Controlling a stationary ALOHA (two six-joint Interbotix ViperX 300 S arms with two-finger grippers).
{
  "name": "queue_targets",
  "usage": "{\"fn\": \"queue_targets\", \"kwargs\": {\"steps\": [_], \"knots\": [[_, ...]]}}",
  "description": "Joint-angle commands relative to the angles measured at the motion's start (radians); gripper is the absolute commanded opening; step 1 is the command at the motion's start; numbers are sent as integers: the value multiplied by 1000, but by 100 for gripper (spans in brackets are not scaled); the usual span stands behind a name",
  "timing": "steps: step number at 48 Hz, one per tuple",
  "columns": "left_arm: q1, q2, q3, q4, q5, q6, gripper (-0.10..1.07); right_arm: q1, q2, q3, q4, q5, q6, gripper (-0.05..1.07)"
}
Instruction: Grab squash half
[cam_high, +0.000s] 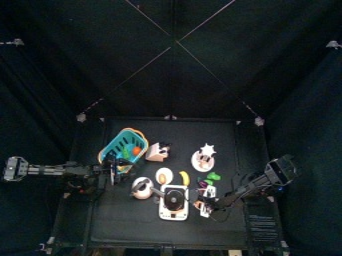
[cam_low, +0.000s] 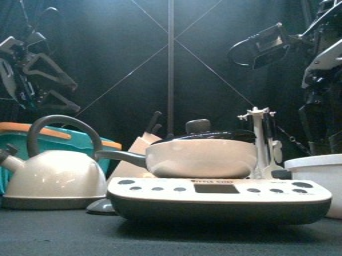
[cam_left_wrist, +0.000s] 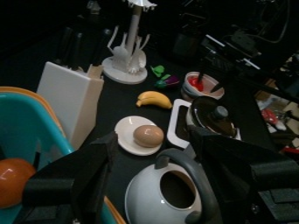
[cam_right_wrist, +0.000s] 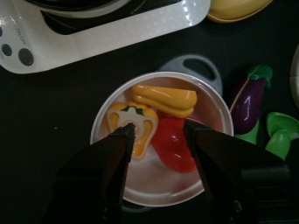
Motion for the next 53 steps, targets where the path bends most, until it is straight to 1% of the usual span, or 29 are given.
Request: {"fn": "queue_targets", "kwargs": {"steps": [1,9,22,27,33,43,53], "knots": [[17,5,-15,9,11,2,98,-2,-23,-26,0,-2,2,84],[23,5,-23,14,15,2,98,0,-14,-31,14,-5,-2,84],[23,5,-15,15,18,0,98,0,34,-29,14,-9,-8,84],[25,5,-18,15,17,0,98,3,43,-29,17,-31,-6,84],[17,3,-3,11,18,-8,98,5,48,-21,29,-66,-8,84],[12,5,5,-29,18,-6,98,5,63,11,61,-89,-6,84],[11,5,3,-28,18,-2,98,-2,95,28,67,-137,-8,84]]}}
